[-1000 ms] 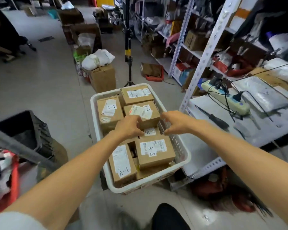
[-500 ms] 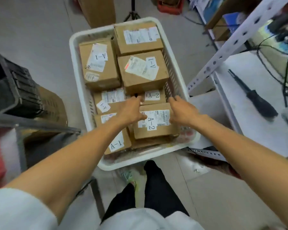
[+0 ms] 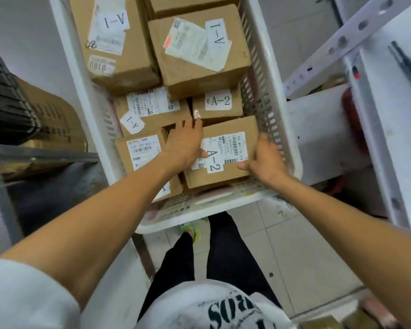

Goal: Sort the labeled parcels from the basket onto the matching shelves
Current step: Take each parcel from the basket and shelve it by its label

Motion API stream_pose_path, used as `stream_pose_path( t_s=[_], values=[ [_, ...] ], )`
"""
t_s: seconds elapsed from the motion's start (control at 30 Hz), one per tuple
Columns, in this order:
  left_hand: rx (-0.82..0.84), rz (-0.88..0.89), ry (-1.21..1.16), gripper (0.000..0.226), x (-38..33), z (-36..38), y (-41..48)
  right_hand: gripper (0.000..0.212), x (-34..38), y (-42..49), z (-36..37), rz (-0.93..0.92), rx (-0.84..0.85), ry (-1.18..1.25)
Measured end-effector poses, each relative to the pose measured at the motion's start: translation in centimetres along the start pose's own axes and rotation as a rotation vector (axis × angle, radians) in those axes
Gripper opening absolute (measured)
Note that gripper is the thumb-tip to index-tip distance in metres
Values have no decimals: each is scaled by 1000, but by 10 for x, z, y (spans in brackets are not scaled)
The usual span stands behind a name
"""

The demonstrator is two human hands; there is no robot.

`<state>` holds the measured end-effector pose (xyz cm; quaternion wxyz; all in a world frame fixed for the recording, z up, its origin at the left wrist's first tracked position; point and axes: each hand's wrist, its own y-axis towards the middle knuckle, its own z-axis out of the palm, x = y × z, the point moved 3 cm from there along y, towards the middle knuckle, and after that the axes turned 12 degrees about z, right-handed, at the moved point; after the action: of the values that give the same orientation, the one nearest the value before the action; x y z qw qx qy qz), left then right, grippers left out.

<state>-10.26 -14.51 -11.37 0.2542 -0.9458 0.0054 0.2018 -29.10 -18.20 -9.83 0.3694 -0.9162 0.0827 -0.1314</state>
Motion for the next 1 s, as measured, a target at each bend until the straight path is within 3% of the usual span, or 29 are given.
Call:
stream_pose_path(
  t_s=[0.27,0.37,0.6,0.73,0.87,1.0],
  values=[
    [30,-17,-10,77,13,-6,-24,35,19,-38,-3,-220,-340,-105],
    [10,-40,-35,76,12,-11,-26,32,25,-43,-6,-216,-353,-77],
    [-124,-60,-235,61,10,-21,-25,47,38,-52,-27,-332,-303,-74],
    [-161,-59,-242,59,12,-18,-21,55,53,-39,-50,-426,-108,-66],
    [-128,-157,-292,52,2,-13,-16,68,53,-8,-60,-350,95,107],
    [-92,-219,-303,60,-4,-8,-11,103,32,-9,-29,-137,-126,194]
  ],
)
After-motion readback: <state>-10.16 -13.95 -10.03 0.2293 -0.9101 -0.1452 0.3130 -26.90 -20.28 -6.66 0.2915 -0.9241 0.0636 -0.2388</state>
